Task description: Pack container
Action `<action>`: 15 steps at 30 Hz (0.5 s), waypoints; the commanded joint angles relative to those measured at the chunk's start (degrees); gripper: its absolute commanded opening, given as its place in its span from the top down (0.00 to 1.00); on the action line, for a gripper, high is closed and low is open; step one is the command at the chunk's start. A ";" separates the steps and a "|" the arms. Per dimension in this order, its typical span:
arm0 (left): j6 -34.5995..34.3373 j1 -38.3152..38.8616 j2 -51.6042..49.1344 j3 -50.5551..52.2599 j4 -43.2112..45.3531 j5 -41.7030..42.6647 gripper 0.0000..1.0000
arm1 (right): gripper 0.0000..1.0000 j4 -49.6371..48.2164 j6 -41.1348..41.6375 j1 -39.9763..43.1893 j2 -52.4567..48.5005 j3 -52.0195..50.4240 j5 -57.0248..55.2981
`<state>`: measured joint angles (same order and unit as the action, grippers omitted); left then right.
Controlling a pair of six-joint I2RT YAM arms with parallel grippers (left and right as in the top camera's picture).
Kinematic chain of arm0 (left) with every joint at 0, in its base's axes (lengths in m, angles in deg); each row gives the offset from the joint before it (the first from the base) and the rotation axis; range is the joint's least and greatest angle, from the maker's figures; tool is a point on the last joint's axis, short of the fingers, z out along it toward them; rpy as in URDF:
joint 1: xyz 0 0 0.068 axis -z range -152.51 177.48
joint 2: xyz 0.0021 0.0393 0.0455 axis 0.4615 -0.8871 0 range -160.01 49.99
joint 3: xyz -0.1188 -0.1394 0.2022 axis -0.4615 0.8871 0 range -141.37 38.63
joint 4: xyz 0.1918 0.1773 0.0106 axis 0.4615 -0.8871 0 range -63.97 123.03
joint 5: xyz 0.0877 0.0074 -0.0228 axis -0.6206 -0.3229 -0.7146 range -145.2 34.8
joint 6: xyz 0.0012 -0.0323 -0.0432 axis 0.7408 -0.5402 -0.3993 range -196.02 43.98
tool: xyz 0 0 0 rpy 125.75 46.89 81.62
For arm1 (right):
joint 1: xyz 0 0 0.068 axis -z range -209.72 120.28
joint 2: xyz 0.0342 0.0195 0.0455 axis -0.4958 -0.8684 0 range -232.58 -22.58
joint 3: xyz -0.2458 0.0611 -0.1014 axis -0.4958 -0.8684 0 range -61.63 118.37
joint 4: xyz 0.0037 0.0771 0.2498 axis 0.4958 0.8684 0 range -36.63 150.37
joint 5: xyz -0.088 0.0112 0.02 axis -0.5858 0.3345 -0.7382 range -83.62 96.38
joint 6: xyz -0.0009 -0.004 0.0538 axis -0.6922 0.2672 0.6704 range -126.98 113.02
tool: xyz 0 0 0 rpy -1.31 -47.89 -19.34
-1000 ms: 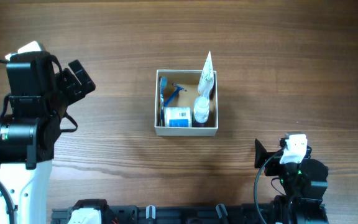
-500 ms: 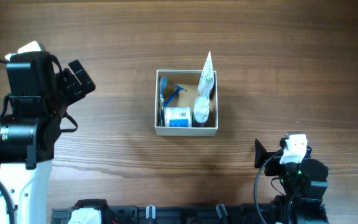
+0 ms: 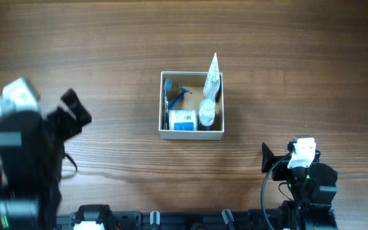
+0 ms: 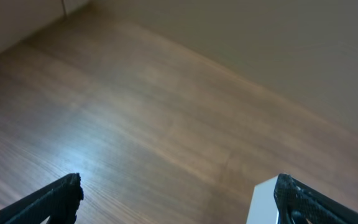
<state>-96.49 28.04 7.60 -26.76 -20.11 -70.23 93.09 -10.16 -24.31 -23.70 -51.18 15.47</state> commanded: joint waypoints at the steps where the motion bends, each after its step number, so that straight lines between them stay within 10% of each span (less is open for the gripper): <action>1: 0.70 -0.42 10.67 12.74 1.97 -0.59 0.00 | 0.00 -0.28 -0.74 -0.20 0.92 -0.46 1.51; 15: 0.68 -0.42 33.75 42.18 9.14 1.51 0.00 | 0.00 -0.28 -0.74 -0.20 0.92 -0.46 1.51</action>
<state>-96.47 28.04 38.81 10.77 -13.99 -69.92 93.09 -10.14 -24.31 -23.48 -51.24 15.81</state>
